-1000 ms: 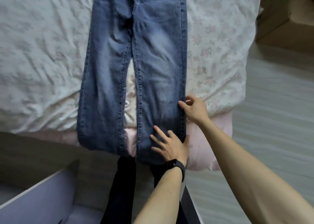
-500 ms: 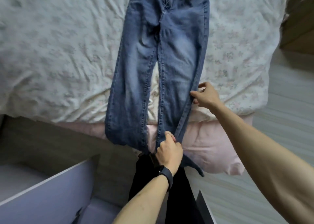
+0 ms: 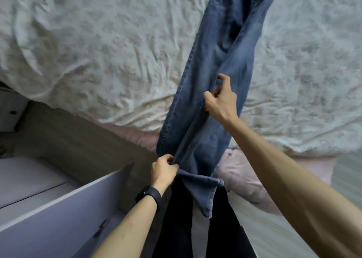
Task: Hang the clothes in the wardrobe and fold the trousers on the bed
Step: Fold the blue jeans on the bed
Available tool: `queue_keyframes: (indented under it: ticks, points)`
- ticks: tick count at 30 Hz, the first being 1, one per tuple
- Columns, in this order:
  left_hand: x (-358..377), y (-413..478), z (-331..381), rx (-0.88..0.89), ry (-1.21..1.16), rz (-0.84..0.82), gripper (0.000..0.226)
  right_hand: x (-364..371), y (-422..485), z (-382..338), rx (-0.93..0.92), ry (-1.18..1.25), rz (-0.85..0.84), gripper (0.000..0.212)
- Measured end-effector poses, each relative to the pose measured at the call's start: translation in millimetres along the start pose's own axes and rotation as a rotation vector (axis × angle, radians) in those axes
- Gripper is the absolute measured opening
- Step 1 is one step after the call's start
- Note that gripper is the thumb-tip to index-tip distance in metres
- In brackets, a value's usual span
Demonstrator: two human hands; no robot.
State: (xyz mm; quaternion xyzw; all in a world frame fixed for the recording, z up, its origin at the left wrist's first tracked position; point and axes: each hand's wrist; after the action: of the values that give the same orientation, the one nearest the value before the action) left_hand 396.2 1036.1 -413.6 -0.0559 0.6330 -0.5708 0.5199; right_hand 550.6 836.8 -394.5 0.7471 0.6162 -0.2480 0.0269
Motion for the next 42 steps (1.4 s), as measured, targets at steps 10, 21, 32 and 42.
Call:
queue_keyframes:
  ticks: [10, 21, 32, 42]
  points:
    - [-36, 90, -54, -0.089, 0.131, -0.098, 0.023, 87, 28, -9, 0.07, -0.155, -0.164, 0.057]
    - [-47, 120, -57, 0.019, 0.281, -0.187, 0.021, 137, 33, 17, 0.131, -0.37, -0.363, 0.089]
    - [-109, 96, 67, 0.345, 0.196, -0.108, 0.032, 78, -31, -7, 0.139, -0.563, -0.329, 0.051]
    - [-154, 133, 256, 0.584, 0.176, -0.015, 0.039, -18, 98, -37, 0.041, -0.529, -0.05, 0.045]
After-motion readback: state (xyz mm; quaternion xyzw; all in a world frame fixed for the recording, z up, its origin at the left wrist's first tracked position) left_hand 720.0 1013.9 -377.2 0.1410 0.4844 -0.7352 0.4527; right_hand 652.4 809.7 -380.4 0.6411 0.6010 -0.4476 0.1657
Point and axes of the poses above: each hand's wrist, its own y-axis towards the middle knuckle, its own x-axis out of the palm, z = x × y, and after that the axes turned 6 degrees about -x, right-handed
